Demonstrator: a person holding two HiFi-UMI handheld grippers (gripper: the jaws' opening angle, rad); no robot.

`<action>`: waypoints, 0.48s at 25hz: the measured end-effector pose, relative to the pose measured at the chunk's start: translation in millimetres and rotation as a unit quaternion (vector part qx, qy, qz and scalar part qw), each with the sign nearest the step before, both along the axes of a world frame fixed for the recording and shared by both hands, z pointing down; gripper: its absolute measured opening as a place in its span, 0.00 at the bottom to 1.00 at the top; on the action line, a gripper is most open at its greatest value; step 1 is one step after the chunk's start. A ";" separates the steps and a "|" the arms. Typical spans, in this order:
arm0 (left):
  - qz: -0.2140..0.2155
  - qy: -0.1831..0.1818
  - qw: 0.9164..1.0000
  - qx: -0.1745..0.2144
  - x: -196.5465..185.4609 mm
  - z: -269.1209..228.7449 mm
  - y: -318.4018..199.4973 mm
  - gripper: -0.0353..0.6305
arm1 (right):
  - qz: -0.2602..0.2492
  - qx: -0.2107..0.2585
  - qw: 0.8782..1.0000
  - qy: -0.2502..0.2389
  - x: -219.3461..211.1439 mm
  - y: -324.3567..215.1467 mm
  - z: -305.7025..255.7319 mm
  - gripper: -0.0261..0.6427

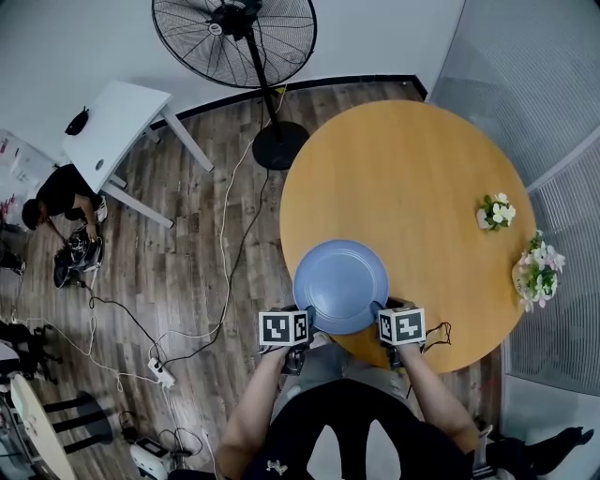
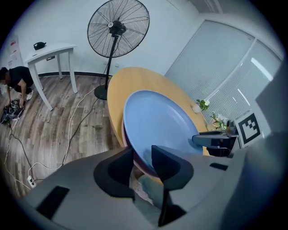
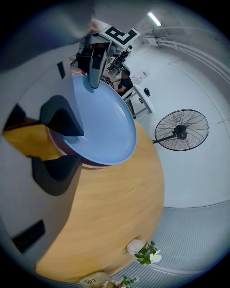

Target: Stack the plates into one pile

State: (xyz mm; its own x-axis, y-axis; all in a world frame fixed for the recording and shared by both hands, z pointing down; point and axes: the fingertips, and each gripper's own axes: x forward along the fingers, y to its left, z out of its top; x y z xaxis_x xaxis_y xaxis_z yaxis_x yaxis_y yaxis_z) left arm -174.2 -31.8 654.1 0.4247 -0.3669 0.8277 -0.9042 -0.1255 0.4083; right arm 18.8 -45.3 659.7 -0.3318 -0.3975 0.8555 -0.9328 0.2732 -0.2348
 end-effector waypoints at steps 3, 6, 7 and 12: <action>0.013 -0.008 1.000 0.000 1.5 0.4 -0.8 0.23 | -0.003 -0.005 1.000 0.008 1.6 -0.3 3.7 0.25; 0.024 -0.020 1.000 -0.003 2.4 0.3 0.9 0.24 | -0.003 -0.009 1.000 0.012 2.6 2.0 6.0 0.25; 0.028 -0.027 0.999 -0.003 2.8 0.2 1.5 0.24 | -0.002 -0.008 1.000 0.013 3.1 2.6 6.3 0.25; 0.054 -0.043 0.998 -0.005 9.4 -0.8 3.5 0.31 | -0.006 -0.005 1.000 0.019 5.3 0.8 7.4 0.25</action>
State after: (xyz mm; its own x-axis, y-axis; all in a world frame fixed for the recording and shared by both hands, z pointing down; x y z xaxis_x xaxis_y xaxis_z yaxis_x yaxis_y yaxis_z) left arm -164.8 -28.3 653.3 0.3879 -0.3143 0.8665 -0.9175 -0.2210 0.3306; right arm 24.1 -44.5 667.1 -0.3035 -0.3844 0.8719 -0.9379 0.2817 -0.2023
